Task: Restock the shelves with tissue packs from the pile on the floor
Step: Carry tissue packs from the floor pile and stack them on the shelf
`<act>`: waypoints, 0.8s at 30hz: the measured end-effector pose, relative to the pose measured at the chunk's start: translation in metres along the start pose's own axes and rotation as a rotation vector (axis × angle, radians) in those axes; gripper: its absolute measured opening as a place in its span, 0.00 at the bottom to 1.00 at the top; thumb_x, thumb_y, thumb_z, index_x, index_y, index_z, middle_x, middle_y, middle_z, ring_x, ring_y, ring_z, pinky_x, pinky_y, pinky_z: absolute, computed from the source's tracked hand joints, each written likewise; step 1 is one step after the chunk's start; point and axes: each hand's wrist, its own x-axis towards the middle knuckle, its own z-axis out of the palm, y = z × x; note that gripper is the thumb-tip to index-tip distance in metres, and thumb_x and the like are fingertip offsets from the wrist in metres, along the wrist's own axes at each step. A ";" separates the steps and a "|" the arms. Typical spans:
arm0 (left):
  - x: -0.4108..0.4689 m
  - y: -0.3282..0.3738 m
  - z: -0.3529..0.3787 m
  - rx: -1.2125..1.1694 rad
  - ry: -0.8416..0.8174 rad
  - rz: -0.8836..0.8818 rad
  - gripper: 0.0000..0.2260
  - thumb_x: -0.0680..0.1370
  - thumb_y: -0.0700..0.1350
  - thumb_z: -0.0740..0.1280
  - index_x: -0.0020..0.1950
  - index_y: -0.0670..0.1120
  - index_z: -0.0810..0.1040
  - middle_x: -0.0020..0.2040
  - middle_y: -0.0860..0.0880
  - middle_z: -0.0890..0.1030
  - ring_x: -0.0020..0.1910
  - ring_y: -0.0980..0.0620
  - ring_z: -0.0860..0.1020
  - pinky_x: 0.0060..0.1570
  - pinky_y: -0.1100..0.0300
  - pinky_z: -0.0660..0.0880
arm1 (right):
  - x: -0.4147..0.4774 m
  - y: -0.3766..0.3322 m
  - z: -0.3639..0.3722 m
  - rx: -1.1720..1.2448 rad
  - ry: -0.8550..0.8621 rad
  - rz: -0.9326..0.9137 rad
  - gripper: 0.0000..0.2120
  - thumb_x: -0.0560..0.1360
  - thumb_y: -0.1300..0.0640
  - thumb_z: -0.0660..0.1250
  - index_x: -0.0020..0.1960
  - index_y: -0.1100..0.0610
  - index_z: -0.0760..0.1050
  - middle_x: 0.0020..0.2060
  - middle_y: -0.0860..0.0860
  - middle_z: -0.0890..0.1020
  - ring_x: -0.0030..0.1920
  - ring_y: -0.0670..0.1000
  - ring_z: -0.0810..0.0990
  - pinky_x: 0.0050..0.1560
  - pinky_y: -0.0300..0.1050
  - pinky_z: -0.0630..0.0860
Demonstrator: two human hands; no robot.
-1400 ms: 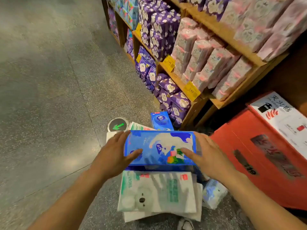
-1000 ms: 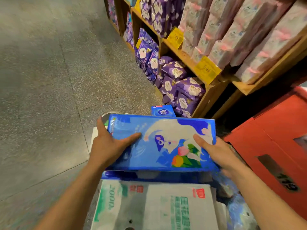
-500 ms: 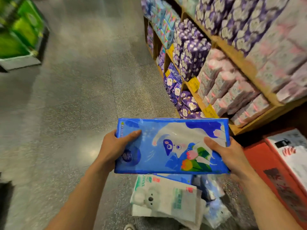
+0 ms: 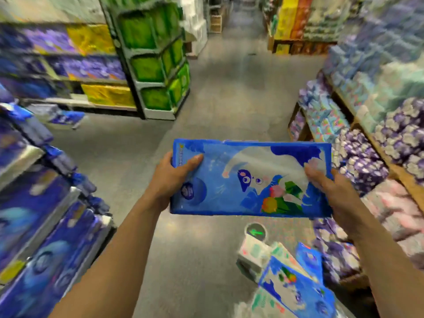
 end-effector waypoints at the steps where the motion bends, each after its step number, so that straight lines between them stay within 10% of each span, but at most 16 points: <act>1: 0.008 0.011 -0.026 0.002 0.011 0.012 0.16 0.74 0.50 0.77 0.57 0.45 0.79 0.48 0.48 0.86 0.43 0.52 0.85 0.41 0.56 0.82 | 0.009 -0.011 0.029 0.000 -0.025 -0.020 0.33 0.56 0.33 0.81 0.55 0.49 0.84 0.53 0.55 0.87 0.50 0.57 0.87 0.45 0.52 0.86; 4: 0.037 0.044 -0.108 0.010 0.044 0.047 0.27 0.68 0.56 0.79 0.60 0.45 0.78 0.51 0.46 0.86 0.47 0.47 0.86 0.47 0.49 0.83 | 0.034 -0.037 0.115 0.008 -0.115 -0.050 0.21 0.66 0.40 0.74 0.55 0.49 0.83 0.51 0.56 0.88 0.49 0.59 0.87 0.40 0.49 0.85; 9: 0.080 0.079 -0.224 0.012 0.122 0.070 0.35 0.61 0.62 0.79 0.61 0.46 0.77 0.52 0.45 0.86 0.48 0.43 0.86 0.49 0.42 0.83 | 0.073 -0.056 0.244 -0.034 -0.203 -0.053 0.50 0.47 0.26 0.80 0.61 0.55 0.78 0.49 0.57 0.88 0.47 0.62 0.87 0.50 0.60 0.83; 14: 0.151 0.077 -0.295 -0.032 0.230 0.092 0.34 0.60 0.62 0.79 0.59 0.45 0.77 0.51 0.44 0.86 0.48 0.43 0.86 0.50 0.41 0.82 | 0.147 -0.062 0.342 -0.040 -0.274 -0.057 0.38 0.60 0.32 0.78 0.61 0.54 0.78 0.50 0.59 0.87 0.48 0.65 0.87 0.57 0.69 0.79; 20: 0.301 0.092 -0.353 -0.038 0.286 0.124 0.28 0.65 0.58 0.80 0.58 0.46 0.77 0.50 0.45 0.86 0.46 0.45 0.86 0.45 0.46 0.83 | 0.289 -0.080 0.443 -0.092 -0.311 -0.110 0.46 0.51 0.26 0.77 0.58 0.56 0.78 0.45 0.57 0.88 0.42 0.62 0.88 0.37 0.52 0.85; 24: 0.431 0.127 -0.381 -0.068 0.314 0.174 0.28 0.65 0.57 0.78 0.60 0.46 0.78 0.51 0.45 0.86 0.47 0.43 0.86 0.47 0.45 0.83 | 0.414 -0.119 0.508 -0.068 -0.345 -0.183 0.39 0.58 0.28 0.78 0.57 0.54 0.79 0.47 0.59 0.88 0.45 0.63 0.88 0.47 0.62 0.84</act>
